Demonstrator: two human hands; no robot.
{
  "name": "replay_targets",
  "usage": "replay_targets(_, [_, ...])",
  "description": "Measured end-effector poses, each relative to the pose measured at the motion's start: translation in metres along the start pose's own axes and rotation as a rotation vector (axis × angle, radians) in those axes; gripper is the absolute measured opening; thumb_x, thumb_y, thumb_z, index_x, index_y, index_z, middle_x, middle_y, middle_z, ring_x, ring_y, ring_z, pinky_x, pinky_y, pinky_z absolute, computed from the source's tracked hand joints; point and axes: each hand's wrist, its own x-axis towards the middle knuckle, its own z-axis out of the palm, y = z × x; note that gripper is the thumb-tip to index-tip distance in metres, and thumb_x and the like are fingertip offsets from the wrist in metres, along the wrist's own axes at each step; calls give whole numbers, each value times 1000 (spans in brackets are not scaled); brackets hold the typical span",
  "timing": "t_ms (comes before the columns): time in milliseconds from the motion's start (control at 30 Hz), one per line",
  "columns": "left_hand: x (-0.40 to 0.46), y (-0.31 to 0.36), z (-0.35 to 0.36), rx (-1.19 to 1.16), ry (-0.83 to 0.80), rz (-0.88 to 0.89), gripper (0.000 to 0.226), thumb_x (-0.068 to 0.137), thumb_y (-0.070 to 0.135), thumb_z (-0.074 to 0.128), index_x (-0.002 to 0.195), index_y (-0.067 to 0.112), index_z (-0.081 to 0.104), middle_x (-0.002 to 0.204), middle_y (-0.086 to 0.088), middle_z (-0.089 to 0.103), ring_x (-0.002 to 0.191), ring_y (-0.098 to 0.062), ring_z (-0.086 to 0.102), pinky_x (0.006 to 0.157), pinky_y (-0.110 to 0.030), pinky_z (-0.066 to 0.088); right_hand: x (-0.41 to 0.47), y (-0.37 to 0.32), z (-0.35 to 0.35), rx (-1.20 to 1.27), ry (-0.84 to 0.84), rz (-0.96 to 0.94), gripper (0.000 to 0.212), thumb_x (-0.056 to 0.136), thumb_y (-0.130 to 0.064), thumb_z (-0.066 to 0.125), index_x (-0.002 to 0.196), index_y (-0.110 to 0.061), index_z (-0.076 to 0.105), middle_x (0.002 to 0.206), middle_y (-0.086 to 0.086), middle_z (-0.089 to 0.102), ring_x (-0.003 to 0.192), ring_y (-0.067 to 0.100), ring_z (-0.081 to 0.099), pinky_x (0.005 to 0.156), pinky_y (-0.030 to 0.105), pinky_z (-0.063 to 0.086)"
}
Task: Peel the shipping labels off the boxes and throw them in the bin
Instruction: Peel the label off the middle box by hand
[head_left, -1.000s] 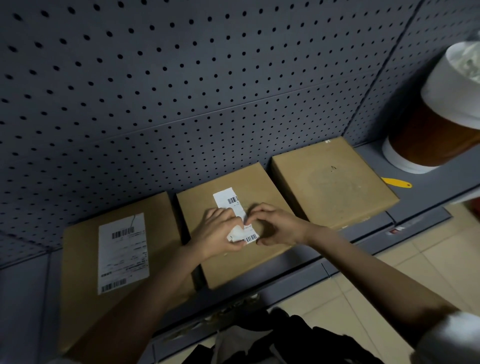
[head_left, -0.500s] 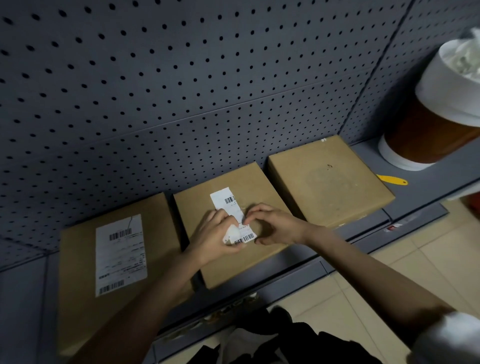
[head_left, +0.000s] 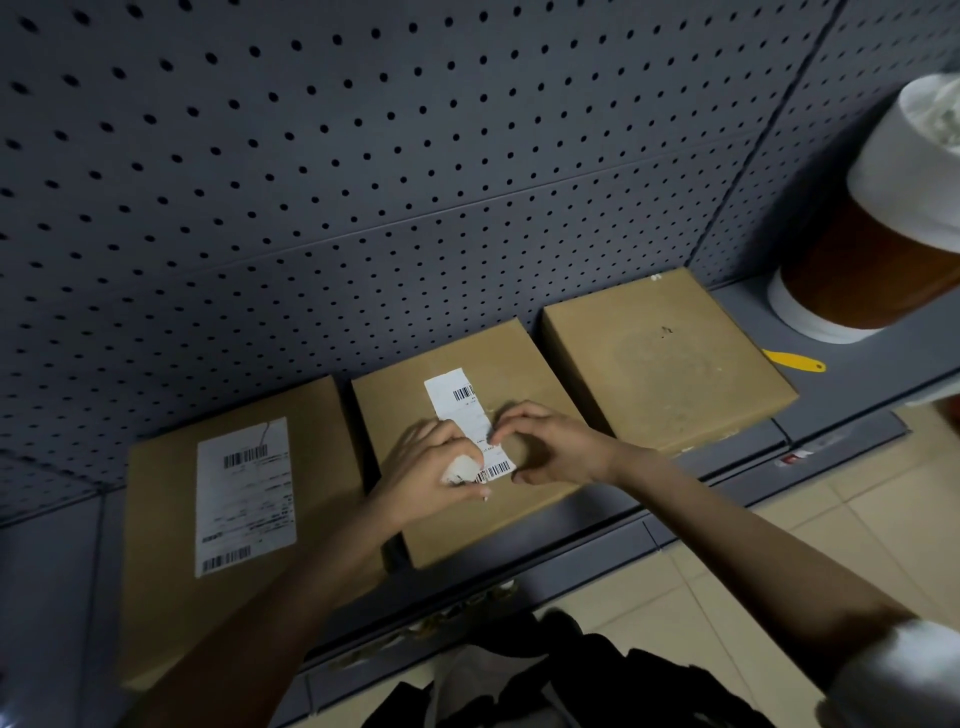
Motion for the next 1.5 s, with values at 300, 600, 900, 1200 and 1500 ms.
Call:
replay_targets(300, [-5, 3, 0, -267, 163, -47, 18, 70, 22, 51, 83, 27, 63, 88, 17, 52, 92, -8, 50, 76, -15, 37, 0, 2, 0, 32, -10, 11, 54, 68, -11, 79, 118, -16, 59, 127, 4, 46, 124, 14, 42, 112, 28, 29])
replay_targets(600, [-14, 3, -1, -16, 262, -101, 24, 79, 39, 54, 84, 19, 63, 87, 3, 52, 92, -14, 47, 82, -30, 37, -1, -2, -2, -75, 27, -35, 44, 74, -21, 77, 115, -18, 62, 123, 0, 52, 120, 13, 47, 106, 31, 37])
replay_targets(900, [-16, 4, 11, 44, 267, -126, 22, 75, 41, 58, 91, 25, 59, 91, 2, 51, 92, -16, 45, 84, -30, 34, 7, -21, -9, -478, -6, -100, 40, 81, -33, 66, 119, -24, 57, 126, -3, 52, 120, 16, 47, 95, 32, 43])
replay_targets(1200, [-16, 4, 14, 92, 267, -142, 23, 74, 41, 58, 90, 24, 59, 90, 2, 51, 92, -18, 44, 85, -33, 36, 6, -16, 1, -524, 67, -178, 38, 75, -31, 72, 110, -25, 60, 119, -2, 59, 112, 15, 49, 80, 33, 54])
replay_targets(1500, [-16, 5, 13, 95, 258, -148, 22, 75, 40, 58, 91, 24, 58, 91, 2, 52, 92, -17, 44, 83, -33, 36, 5, -14, -13, -469, 50, -122, 33, 79, -36, 69, 110, -24, 63, 119, -4, 58, 114, 14, 53, 91, 30, 46])
